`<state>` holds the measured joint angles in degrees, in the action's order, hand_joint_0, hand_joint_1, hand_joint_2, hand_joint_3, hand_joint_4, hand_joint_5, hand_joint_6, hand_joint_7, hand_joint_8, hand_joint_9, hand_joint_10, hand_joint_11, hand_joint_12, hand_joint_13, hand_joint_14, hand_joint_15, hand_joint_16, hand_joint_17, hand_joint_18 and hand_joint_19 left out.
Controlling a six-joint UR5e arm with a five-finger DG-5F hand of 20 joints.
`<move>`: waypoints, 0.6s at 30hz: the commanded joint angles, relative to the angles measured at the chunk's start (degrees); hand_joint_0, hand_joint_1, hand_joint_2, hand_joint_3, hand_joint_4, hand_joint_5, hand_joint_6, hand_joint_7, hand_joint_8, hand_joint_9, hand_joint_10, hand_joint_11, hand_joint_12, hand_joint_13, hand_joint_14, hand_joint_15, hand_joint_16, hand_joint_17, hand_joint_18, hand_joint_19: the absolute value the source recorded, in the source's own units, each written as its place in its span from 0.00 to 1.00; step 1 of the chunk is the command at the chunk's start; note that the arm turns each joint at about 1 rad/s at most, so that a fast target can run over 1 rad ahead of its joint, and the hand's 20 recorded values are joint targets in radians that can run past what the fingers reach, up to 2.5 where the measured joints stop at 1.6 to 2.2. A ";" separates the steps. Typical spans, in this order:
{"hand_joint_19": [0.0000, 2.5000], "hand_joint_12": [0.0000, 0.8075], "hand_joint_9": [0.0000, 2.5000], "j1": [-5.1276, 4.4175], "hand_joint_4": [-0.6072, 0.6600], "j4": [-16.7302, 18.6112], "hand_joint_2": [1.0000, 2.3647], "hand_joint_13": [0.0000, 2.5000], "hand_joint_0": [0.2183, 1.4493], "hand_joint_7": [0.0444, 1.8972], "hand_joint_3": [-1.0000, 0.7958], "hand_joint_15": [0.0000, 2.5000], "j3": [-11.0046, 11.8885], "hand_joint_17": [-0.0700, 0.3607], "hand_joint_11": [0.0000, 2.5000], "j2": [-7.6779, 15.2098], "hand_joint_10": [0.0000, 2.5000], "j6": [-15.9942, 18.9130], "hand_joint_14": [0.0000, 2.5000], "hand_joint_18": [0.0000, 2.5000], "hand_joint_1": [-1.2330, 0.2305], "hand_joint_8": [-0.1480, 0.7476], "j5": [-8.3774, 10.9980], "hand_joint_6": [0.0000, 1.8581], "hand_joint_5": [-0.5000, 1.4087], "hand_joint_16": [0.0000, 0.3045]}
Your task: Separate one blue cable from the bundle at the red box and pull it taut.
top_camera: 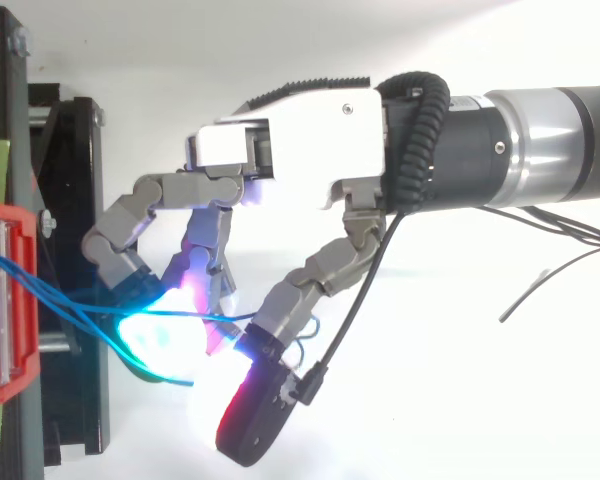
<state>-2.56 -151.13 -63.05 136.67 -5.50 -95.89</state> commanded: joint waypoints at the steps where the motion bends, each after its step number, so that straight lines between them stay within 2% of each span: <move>1: 0.29 0.59 0.50 0.01 0.64 -0.04 0.00 0.41 0.18 0.68 0.28 0.26 0.03 0.51 0.43 0.00 0.01 0.05 0.01 0.48 0.33 0.67 0.00 0.46 0.20 0.22; 4: 0.30 0.57 0.50 0.01 0.65 -0.04 0.00 0.41 0.20 0.65 0.28 0.25 0.03 0.50 0.41 0.00 0.01 0.05 0.01 0.48 0.48 0.65 0.00 0.44 0.20 0.21; 9: 0.33 0.53 0.49 0.01 0.63 -0.13 0.00 0.40 0.29 0.67 0.28 0.26 0.03 0.46 0.41 0.00 0.01 -0.04 0.01 0.45 0.57 0.61 0.27 0.43 0.20 0.19; 11: 0.33 0.53 0.50 0.10 0.62 -0.22 0.00 0.40 0.33 0.68 0.28 0.26 -0.05 0.46 0.41 0.00 0.01 0.05 0.01 0.45 0.55 0.61 0.27 0.42 0.20 0.19; 18: 0.35 0.55 0.48 0.36 0.63 -0.48 0.01 0.40 0.32 0.68 0.39 0.27 0.03 0.47 0.40 0.00 0.01 0.05 0.01 0.45 0.50 0.62 0.09 0.40 0.20 0.19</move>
<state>-2.29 -151.57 -63.05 136.67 -5.45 -95.74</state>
